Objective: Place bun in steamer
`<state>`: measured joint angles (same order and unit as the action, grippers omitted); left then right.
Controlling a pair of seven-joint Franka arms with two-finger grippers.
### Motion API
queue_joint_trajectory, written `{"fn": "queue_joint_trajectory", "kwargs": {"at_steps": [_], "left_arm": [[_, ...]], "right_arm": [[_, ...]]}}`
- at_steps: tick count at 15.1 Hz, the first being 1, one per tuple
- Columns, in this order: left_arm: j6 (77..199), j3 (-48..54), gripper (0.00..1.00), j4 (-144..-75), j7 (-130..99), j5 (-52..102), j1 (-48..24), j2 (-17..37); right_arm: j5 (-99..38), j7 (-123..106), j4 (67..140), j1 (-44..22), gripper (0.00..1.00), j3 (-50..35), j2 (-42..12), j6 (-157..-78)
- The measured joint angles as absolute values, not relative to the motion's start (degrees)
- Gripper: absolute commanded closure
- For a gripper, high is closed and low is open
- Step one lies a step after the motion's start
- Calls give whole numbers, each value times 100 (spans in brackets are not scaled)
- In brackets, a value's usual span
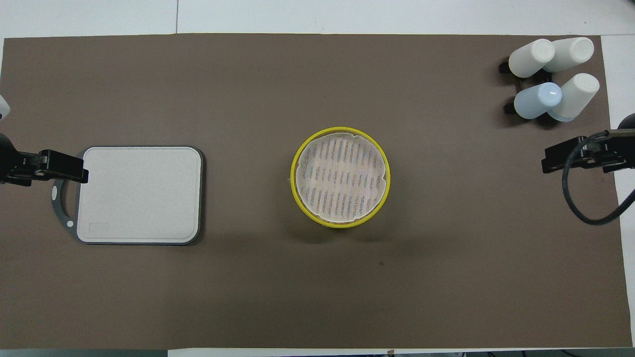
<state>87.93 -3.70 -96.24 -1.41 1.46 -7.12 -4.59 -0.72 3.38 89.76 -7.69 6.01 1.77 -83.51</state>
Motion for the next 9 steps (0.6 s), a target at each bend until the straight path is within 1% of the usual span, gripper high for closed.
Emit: {"fn": "queue_joint_trajectory", "kwargs": {"at_steps": [9], "left_arm": [[8793,-369,0,-9624,-141,146,-712,-462]], "right_arm": [[85,338,8985,-741,0,620,167,-8522]]}}
